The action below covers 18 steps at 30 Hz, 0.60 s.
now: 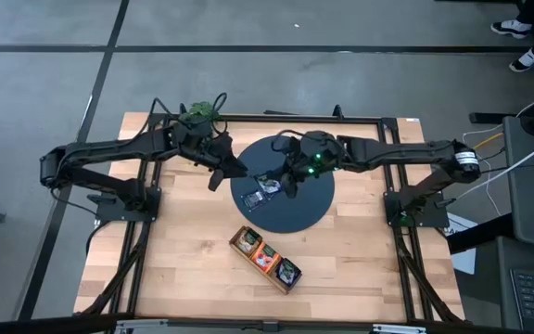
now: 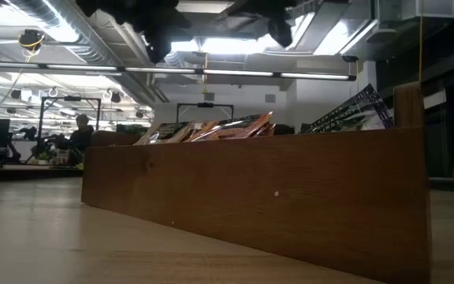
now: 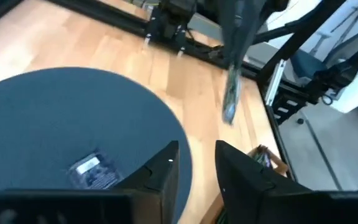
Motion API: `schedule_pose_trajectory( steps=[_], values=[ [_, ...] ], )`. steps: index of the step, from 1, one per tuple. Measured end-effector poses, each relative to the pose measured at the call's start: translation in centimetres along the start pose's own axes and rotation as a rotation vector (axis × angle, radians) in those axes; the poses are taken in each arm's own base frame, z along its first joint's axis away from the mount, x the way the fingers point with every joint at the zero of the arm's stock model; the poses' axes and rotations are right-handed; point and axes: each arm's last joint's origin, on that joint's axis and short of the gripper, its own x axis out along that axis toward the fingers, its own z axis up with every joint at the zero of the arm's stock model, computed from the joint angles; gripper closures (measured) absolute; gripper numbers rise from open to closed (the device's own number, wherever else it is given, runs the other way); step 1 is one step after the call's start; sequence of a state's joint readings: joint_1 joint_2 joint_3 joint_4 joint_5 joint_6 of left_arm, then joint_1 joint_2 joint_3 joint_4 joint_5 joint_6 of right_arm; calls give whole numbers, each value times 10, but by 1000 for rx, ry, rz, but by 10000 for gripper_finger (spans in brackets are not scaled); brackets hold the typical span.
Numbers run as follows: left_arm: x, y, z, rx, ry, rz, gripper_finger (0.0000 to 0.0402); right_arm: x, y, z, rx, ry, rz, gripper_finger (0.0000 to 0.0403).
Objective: Pick & Place Tea
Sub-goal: Put the violet tea bag into the right section of the wooden organizer
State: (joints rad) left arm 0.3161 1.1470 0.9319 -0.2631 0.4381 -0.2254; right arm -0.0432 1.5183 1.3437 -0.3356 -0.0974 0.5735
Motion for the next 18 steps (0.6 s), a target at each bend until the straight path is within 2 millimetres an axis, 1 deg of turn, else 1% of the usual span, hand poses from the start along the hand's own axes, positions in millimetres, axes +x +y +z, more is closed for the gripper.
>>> schedule_pose_trajectory(
  steps=[3,5,7,10,12,15,18],
  values=[
    [-7,0,-1,7,4,15,291,-14,12,-7,-5,-5,-44,401],
    [-10,-2,-1,33,-25,12,288,-24,23,-11,-2,-20,-44,401],
    [-13,-5,-2,56,-73,11,288,-30,33,-18,9,-35,-61,401],
    [-13,-6,-10,67,-124,34,290,-33,49,-33,49,-80,-112,402],
    [-14,-6,-17,65,-150,26,292,-35,60,-47,89,-114,-149,402],
    [-15,-7,-27,41,-192,1,291,-36,74,-68,185,-199,-196,402],
    [-19,-8,-38,38,-196,-12,289,-39,88,-84,267,-303,-248,402]
  ],
)
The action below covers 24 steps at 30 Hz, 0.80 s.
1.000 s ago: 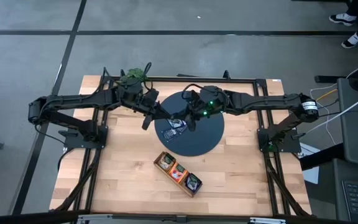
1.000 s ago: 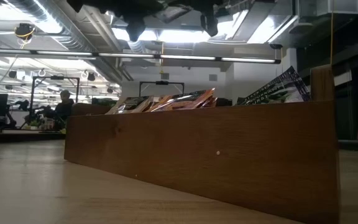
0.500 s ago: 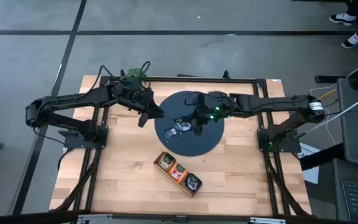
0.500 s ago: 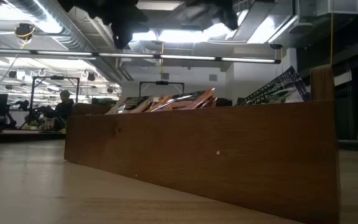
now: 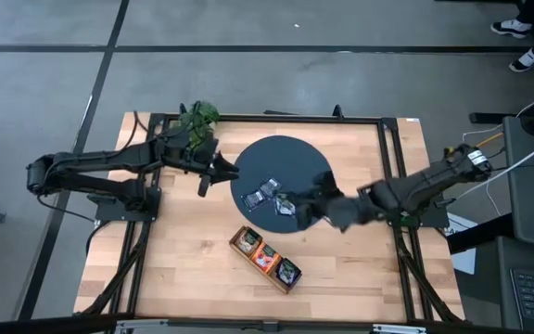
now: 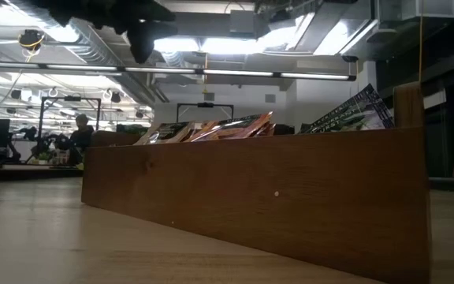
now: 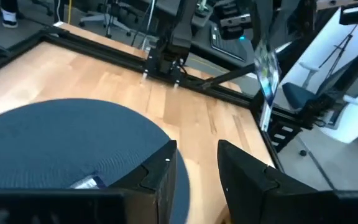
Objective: Pick & Place Tea
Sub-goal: Put the violet tea bag into the right section of the wooden organizer
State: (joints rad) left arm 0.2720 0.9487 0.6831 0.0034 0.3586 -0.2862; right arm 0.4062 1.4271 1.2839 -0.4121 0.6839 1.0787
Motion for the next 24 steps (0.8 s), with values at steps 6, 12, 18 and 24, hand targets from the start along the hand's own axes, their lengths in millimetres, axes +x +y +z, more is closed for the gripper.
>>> schedule_pose_trajectory(
  steps=[6,12,18,24],
  values=[
    [-13,-4,-13,-28,-8,-33,288,-8,10,-36,125,-128,-51,403],
    [-24,-9,-28,-56,-14,-61,288,5,15,-86,235,-211,-81,403],
    [-31,-11,-37,-104,-12,-77,288,27,16,-127,270,-282,-78,403],
    [-33,-15,-37,-120,-15,-101,288,29,15,-161,351,-251,-53,403]
  ],
)
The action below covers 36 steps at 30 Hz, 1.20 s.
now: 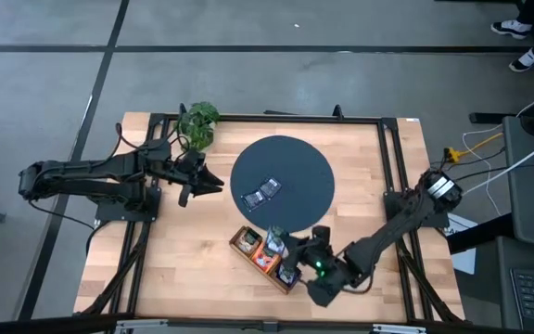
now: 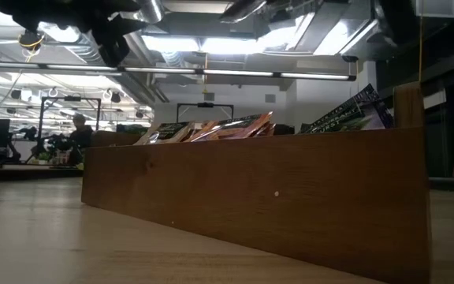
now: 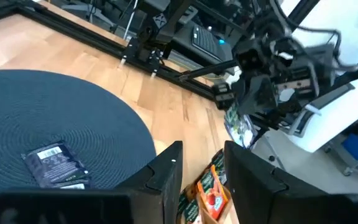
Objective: Pick & Place Tea
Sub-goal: Put the violet tea bag into the right section of the wooden organizer
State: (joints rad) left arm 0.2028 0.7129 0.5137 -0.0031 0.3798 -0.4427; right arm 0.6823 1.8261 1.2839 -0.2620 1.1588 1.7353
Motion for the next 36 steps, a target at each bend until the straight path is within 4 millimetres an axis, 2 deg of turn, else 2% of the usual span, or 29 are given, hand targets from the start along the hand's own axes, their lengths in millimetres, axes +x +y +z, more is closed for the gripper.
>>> schedule_pose_trajectory(
  steps=[7,17,25,31,36],
  values=[
    [0,-2,-1,-13,2,-12,288,-25,-6,-19,47,82,27,403],
    [0,-2,-1,-51,1,-9,288,-44,-25,-27,-128,220,-57,403],
    [0,-2,0,-94,-12,16,288,-39,-40,-41,-178,236,-105,403],
    [0,0,0,-106,-32,53,288,-23,-51,-51,-203,216,-141,403],
    [0,0,0,-109,-32,53,288,-9,-54,-49,-201,196,-171,401]
  ],
)
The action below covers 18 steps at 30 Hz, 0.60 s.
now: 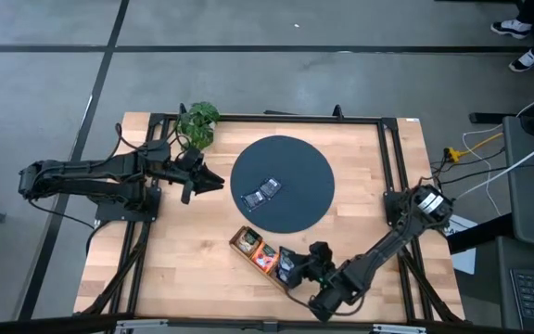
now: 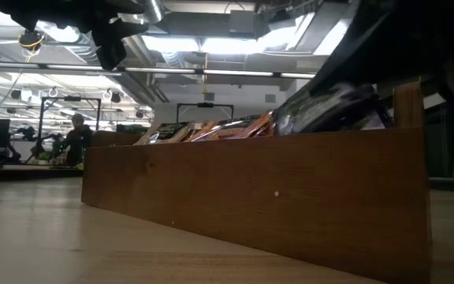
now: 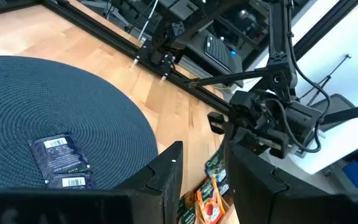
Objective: Pick & Place Tea
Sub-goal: Put the violet tea bag into the right section of the wooden organizer
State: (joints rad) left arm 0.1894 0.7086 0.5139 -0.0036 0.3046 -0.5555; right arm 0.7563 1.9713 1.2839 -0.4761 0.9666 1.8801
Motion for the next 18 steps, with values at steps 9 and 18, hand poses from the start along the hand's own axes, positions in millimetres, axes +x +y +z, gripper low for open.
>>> schedule_pose_trajectory(
  steps=[9,18],
  values=[
    [0,0,0,0,0,0,288,6,0,2,-45,86,-43,399],
    [0,0,0,16,0,0,288,4,0,0,-17,116,-46,370]
  ],
)
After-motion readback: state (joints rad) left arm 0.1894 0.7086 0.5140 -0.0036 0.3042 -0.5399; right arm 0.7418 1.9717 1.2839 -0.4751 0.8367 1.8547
